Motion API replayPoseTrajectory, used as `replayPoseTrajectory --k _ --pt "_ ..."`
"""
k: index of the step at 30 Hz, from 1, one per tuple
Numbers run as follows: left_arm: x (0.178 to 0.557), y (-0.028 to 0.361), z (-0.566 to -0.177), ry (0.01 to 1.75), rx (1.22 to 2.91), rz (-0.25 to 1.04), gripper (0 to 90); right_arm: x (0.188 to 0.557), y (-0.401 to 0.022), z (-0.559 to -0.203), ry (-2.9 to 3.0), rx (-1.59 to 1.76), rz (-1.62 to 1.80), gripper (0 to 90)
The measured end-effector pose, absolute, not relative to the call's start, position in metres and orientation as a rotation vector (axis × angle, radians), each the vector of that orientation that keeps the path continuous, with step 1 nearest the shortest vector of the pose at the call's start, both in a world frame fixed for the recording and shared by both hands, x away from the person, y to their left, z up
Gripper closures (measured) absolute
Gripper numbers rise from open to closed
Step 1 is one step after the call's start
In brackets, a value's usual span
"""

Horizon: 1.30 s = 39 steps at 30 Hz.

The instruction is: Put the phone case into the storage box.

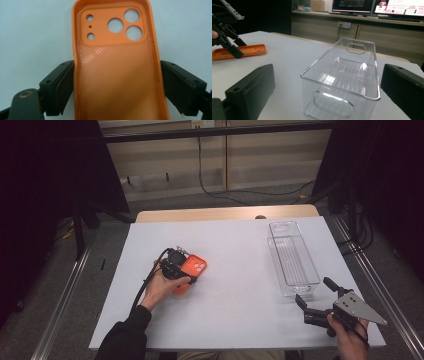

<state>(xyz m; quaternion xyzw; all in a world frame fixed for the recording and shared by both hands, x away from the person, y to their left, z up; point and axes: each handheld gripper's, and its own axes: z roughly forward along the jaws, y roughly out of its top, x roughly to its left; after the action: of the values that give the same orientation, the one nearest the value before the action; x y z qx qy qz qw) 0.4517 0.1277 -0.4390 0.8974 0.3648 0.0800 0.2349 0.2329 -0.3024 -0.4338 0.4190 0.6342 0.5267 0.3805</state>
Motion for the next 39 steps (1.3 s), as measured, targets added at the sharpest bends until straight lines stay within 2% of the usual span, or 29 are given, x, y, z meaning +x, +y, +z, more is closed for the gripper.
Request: replayPoseTrajectory --k 19,39 --pt "0.449 0.131 -0.432 1.000 2.400 0.204 15.9 0.233 -0.302 -0.434 1.619 1.074 1.344 0.0" --pt "0.443 0.142 -0.423 1.020 2.302 0.275 15.8 0.233 -0.303 -0.434 1.617 1.070 1.345 0.0"
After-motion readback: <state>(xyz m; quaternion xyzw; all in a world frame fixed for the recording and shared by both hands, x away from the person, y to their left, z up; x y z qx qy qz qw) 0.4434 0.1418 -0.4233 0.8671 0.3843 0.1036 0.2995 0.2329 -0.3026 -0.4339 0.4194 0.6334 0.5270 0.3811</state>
